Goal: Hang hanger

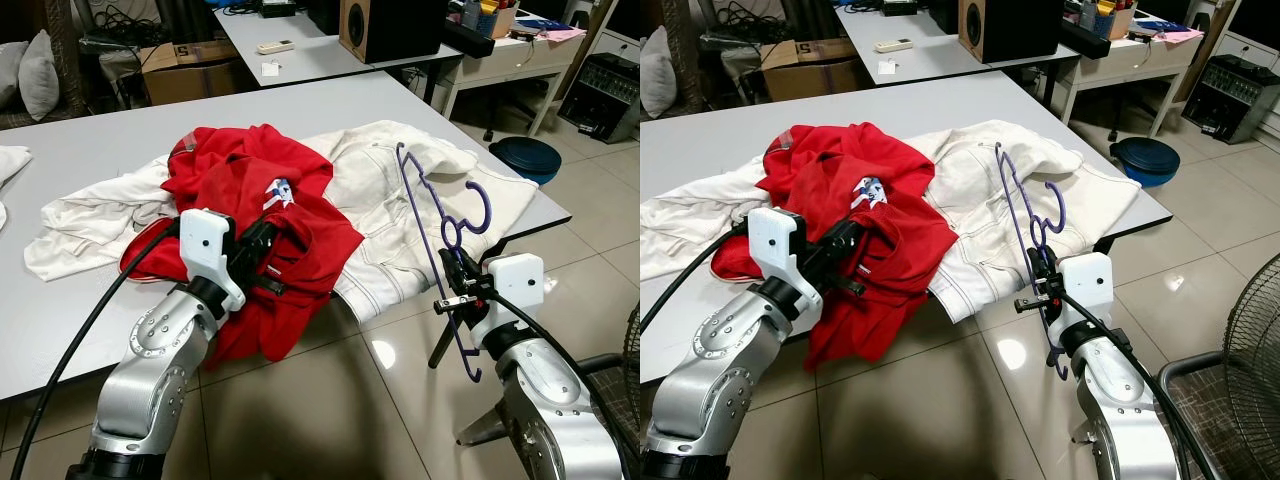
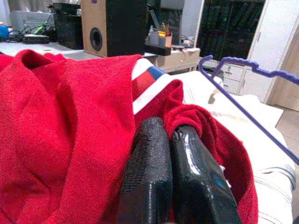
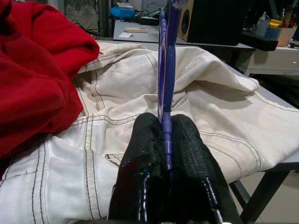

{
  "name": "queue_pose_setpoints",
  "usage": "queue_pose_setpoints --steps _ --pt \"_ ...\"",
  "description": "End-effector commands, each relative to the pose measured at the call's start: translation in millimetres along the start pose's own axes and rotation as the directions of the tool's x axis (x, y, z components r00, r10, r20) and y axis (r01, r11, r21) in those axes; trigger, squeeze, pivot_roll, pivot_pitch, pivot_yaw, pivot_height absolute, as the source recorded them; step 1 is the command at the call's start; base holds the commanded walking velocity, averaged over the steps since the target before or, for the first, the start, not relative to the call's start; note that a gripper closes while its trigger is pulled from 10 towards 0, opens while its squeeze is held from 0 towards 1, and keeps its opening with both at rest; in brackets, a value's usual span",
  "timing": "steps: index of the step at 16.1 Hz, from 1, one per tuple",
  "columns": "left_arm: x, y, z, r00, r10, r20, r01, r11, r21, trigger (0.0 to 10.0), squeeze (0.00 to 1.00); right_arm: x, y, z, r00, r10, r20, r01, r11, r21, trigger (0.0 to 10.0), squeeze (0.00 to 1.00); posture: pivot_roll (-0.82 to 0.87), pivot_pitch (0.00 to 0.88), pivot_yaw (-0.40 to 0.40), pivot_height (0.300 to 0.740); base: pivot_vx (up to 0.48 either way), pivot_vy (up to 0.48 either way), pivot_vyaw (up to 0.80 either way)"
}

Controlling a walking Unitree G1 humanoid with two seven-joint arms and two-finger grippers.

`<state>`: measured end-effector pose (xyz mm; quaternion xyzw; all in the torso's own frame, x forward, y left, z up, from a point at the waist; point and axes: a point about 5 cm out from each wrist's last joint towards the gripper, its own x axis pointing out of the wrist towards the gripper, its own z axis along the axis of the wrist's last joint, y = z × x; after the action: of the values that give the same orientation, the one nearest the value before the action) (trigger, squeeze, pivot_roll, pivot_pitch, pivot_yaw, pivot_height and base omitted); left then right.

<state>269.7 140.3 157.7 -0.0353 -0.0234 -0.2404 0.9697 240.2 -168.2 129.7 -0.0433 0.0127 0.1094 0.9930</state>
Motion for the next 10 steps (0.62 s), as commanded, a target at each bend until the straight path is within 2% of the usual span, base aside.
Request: queue_pose_setpoints --steps 1,3,10 --pt "-0.4 -0.9 -0.2 1.0 -0.013 -0.009 0.013 1.0 0.012 10.0 0.0 0.5 -0.8 4.8 1.0 -0.006 0.016 0.006 1.0 0.005 10.0 0.0 -0.07 0.0 0.042 0.74 0.0 0.0 0.0" --pt "-0.4 -1.4 -0.3 1.0 -0.015 -0.008 0.015 1.0 0.013 10.0 0.0 0.6 -1.0 4.7 1.0 -0.005 0.016 0.005 1.0 0.005 10.0 0.0 -0.07 0.0 0.041 0.74 0.0 0.0 0.0" --pt "-0.1 -2.7 -2.3 1.0 -0.024 -0.017 0.024 1.0 0.019 10.0 0.0 1.1 -1.5 4.6 1.0 -0.001 0.014 0.001 1.0 0.0 10.0 0.0 -0.07 0.0 0.038 0.74 -0.325 0.0 0.0"
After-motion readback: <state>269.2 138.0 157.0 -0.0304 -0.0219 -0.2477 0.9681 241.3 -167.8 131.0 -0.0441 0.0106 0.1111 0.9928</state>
